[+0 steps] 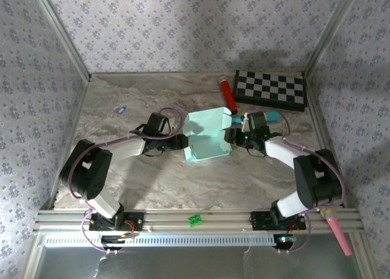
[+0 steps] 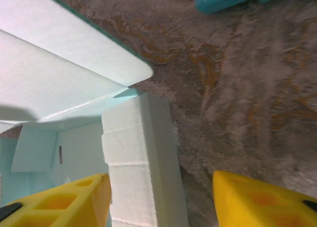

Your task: Fold the paper box

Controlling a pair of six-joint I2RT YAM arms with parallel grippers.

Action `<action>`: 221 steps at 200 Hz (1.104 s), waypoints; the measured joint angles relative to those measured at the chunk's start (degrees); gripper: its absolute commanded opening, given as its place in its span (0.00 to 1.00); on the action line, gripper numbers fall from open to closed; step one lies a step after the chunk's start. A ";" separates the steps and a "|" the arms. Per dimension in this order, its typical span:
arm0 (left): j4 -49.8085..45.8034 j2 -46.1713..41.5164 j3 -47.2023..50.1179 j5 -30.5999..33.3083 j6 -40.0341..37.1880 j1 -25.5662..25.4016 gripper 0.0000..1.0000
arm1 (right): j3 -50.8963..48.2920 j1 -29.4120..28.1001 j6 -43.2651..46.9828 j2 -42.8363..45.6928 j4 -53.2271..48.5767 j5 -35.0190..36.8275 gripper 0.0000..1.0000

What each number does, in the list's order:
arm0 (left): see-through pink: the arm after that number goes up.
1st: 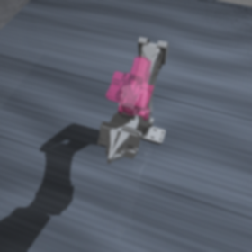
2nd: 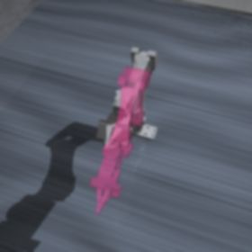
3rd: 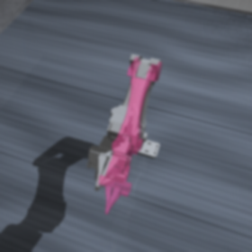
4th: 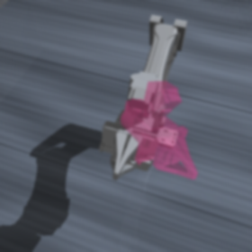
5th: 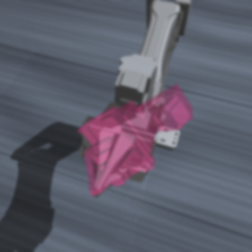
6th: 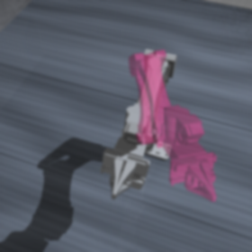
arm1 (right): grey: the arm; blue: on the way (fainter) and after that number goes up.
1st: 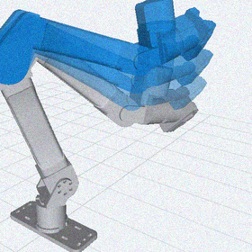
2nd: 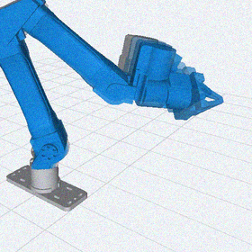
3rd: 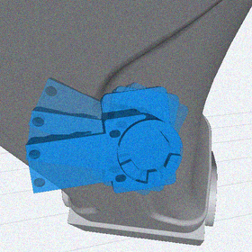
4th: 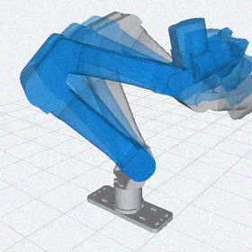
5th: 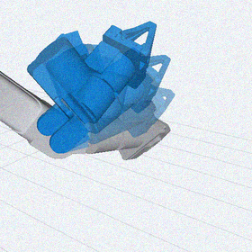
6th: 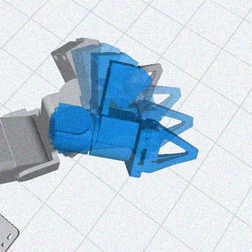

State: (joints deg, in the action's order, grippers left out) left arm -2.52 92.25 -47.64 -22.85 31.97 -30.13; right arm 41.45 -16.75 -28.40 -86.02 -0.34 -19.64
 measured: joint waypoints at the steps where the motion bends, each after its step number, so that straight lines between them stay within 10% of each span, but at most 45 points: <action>1: -0.13 0.00 -0.04 -0.02 0.00 0.00 0.61 | 0.13 0.00 0.07 -0.22 -0.07 -0.20 0.57; 221: 13.60 4.59 2.97 -4.94 10.16 -1.16 0.63 | 2.69 -2.80 1.44 -6.78 -0.79 -1.22 0.42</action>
State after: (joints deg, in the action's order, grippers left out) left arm 11.07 96.84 -44.66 -27.79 42.13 -31.29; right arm 44.14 -19.55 -26.96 -92.79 -1.13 -20.86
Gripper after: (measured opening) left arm 0.630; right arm 0.427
